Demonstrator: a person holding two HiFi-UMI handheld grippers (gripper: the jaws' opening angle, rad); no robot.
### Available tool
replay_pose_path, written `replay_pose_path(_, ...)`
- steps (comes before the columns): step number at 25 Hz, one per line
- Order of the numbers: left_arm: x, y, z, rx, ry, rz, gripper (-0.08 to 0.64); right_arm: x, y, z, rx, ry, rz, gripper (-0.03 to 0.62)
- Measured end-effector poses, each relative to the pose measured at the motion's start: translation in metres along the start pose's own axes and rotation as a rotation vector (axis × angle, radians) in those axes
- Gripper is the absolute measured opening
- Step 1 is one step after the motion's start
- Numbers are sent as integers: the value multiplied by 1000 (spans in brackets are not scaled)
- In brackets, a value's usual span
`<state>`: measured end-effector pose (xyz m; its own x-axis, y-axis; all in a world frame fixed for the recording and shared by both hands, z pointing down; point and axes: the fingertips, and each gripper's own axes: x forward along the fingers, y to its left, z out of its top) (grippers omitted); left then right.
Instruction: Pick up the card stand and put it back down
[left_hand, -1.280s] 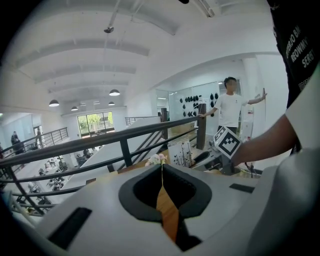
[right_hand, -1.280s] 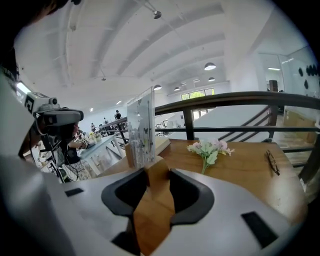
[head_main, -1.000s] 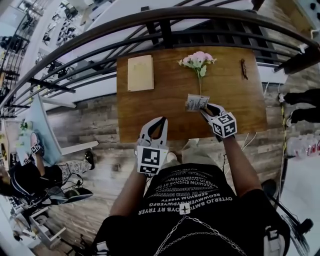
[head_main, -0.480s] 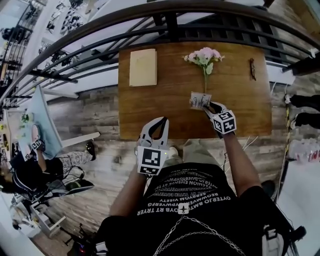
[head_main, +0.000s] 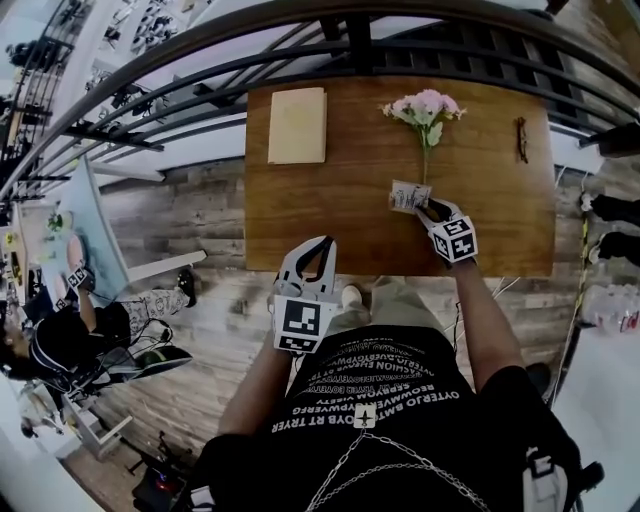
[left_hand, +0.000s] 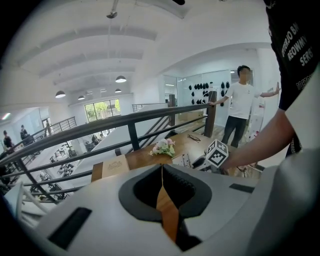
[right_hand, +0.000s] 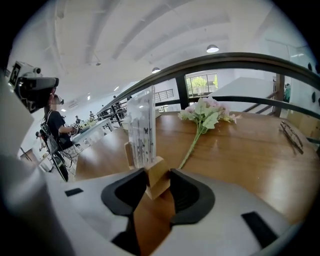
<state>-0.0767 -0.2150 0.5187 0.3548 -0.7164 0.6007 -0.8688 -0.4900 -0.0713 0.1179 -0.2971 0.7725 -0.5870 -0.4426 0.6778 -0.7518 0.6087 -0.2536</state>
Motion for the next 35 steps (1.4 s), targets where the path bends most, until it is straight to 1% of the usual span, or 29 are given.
replay_pose_path(6, -8, -1, -2, 6, 0, 1, 29, 2, 2, -4, -100, 16, -41, 160)
replay_pose_path(12, -21, 1, -1, 10, -14, 0, 29, -5, 6, 2, -136, 33, -82, 170)
replay_pose_path(17, -31, 2, 7, 24, -51, -3, 29, -27, 9, 11, -128, -3, -113, 181)
replay_pose_path(20, -37, -1, 11, 36, -77, -10, 29, -49, 11, 17, -99, -49, -137, 181)
replay_pose_path(21, -40, -1, 12, 39, -84, -11, 29, -58, 14, 21, -100, -71, -151, 172)
replay_pose_path(24, -48, 2, 17, 43, -110, -5, 29, -92, 27, 39, -129, -144, -192, 64)
replay_pose_path(27, -58, 6, 26, 32, -153, 3, 29, -126, 42, 57, -129, -217, -216, 23)
replay_pose_path(30, -69, 8, 31, -1, -205, -10, 29, -154, 59, 70, -107, -273, -222, 15)
replay_pose_path(35, -89, 10, 39, -7, -269, -13, 29, -203, 95, 94, -105, -362, -247, 15)
